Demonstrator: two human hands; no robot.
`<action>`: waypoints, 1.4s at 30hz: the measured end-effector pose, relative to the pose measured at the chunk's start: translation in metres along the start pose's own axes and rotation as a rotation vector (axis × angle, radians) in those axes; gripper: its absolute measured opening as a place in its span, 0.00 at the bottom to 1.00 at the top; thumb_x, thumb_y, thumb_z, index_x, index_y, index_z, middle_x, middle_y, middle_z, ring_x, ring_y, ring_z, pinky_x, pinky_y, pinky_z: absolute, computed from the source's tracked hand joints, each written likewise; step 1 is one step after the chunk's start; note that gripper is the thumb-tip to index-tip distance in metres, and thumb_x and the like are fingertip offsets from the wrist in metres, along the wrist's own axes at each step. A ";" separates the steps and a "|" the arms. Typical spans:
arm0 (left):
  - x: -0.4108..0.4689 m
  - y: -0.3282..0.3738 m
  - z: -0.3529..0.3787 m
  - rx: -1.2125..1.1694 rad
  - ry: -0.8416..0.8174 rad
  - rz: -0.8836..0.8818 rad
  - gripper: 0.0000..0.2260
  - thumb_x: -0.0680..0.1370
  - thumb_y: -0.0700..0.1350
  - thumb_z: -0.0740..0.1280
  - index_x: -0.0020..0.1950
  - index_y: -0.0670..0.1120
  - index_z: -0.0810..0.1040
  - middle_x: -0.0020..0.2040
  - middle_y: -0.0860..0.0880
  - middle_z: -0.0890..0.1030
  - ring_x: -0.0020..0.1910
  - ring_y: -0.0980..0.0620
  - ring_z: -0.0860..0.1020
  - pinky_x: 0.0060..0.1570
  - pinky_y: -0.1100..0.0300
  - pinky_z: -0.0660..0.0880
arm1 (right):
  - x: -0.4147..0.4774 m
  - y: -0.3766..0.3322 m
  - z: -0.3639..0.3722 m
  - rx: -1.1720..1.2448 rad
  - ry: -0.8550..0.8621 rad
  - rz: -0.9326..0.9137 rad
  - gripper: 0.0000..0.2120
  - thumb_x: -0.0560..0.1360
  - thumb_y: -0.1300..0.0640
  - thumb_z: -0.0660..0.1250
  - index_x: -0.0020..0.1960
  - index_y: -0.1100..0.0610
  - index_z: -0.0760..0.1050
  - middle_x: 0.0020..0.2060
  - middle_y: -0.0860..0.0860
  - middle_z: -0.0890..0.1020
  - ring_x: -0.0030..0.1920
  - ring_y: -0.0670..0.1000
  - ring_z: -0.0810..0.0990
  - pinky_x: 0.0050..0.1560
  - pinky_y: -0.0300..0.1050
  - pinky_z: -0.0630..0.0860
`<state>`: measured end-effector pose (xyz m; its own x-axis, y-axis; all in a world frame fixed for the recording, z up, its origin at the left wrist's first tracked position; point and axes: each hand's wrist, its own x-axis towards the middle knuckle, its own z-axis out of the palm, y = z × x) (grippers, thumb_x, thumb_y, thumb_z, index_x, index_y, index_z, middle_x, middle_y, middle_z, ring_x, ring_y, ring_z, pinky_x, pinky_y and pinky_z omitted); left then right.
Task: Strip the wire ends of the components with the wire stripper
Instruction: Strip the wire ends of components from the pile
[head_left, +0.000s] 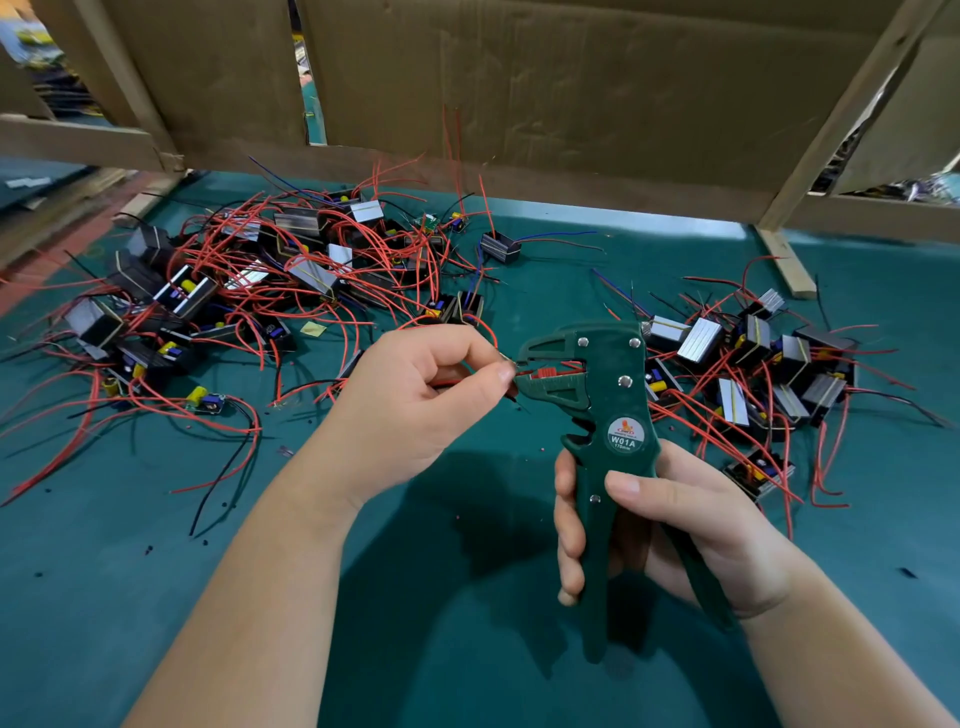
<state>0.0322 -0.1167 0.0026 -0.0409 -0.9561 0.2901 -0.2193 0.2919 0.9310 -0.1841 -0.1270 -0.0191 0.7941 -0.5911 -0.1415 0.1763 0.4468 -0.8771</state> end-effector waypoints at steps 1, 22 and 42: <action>0.000 -0.001 0.000 0.001 0.002 0.002 0.08 0.74 0.44 0.65 0.34 0.47 0.75 0.22 0.57 0.66 0.21 0.59 0.61 0.23 0.71 0.58 | 0.000 0.000 0.000 -0.004 0.002 0.002 0.18 0.70 0.49 0.75 0.51 0.60 0.78 0.37 0.62 0.78 0.36 0.62 0.79 0.41 0.59 0.78; 0.005 -0.027 0.007 0.398 0.044 -0.117 0.09 0.80 0.46 0.59 0.42 0.52 0.75 0.25 0.59 0.72 0.24 0.58 0.67 0.26 0.68 0.61 | 0.020 0.018 0.027 0.059 0.541 0.010 0.26 0.64 0.36 0.72 0.41 0.58 0.71 0.27 0.56 0.71 0.21 0.54 0.68 0.25 0.43 0.69; 0.015 -0.027 -0.008 -0.065 0.345 -0.269 0.13 0.83 0.43 0.57 0.43 0.50 0.78 0.24 0.56 0.63 0.20 0.57 0.61 0.26 0.61 0.69 | 0.009 -0.005 -0.002 0.169 0.422 -0.023 0.12 0.65 0.55 0.66 0.44 0.60 0.76 0.35 0.60 0.76 0.32 0.59 0.78 0.34 0.54 0.79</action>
<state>0.0453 -0.1391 -0.0164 0.3397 -0.9370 0.0819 -0.1155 0.0448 0.9923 -0.1790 -0.1357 -0.0173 0.4886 -0.8083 -0.3284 0.3113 0.5132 -0.7998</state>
